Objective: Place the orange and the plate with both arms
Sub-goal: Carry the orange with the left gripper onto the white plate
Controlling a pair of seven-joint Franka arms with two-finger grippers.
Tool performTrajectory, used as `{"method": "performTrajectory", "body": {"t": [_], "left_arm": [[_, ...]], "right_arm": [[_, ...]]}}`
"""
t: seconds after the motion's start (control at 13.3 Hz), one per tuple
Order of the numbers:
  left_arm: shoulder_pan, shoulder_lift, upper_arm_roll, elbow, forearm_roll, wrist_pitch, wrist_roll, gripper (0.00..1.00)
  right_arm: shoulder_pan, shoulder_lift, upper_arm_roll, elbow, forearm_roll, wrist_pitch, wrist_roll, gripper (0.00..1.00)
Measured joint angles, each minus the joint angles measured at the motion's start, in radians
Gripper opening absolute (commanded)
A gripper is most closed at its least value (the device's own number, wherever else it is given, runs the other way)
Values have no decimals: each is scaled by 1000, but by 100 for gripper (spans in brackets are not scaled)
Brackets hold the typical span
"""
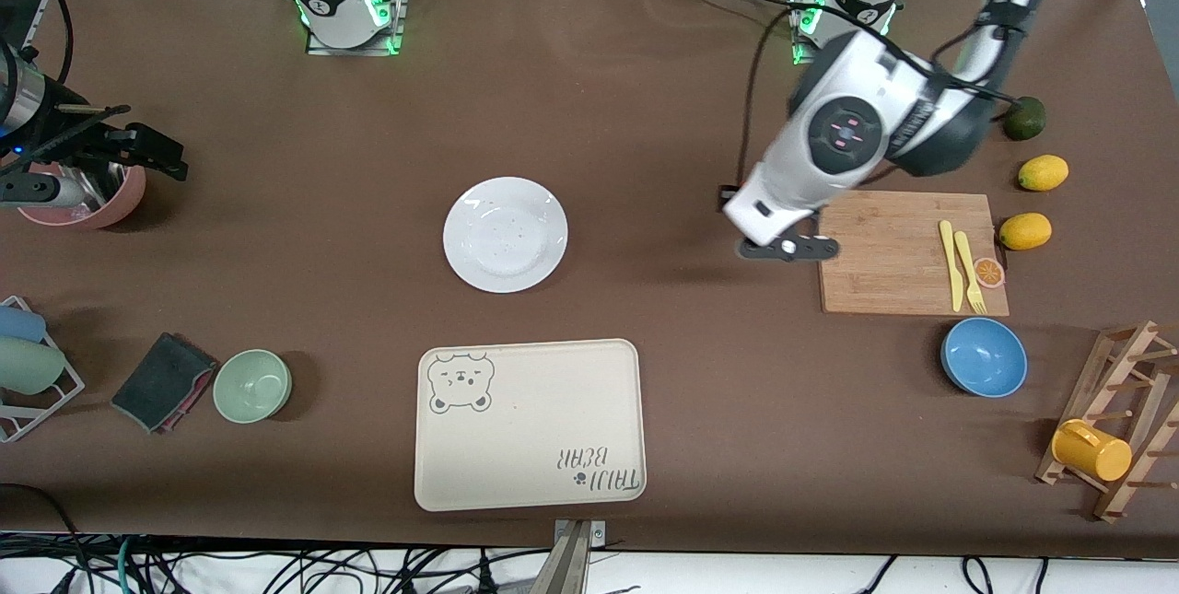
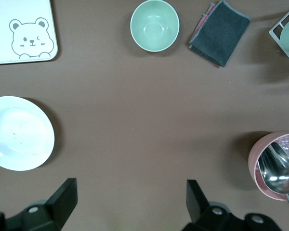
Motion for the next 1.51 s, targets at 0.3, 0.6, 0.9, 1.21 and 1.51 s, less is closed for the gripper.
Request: {"method": "performTrajectory", "body": {"t": [0.3,0.6,0.9,1.21,1.51], "left_arm": [[-196,188,0,197,-17,49,-364,52],[-302,361,7,289,-17,312,-636,52],[-447,437,106,298,-17,539,-848,52],[-612,498,244,302,-17,654,-982,56],[-639,533,283,310,-16,687,-997,100]], "right_arm": [[0,0,0,0,0,0,0,100],[0,0,0,0,0,-9,0,100],[0,0,0,0,0,-14,0,100],[0,0,0,0,0,-16,0,100],[0,0,0,0,0,-16,0,100]]}}
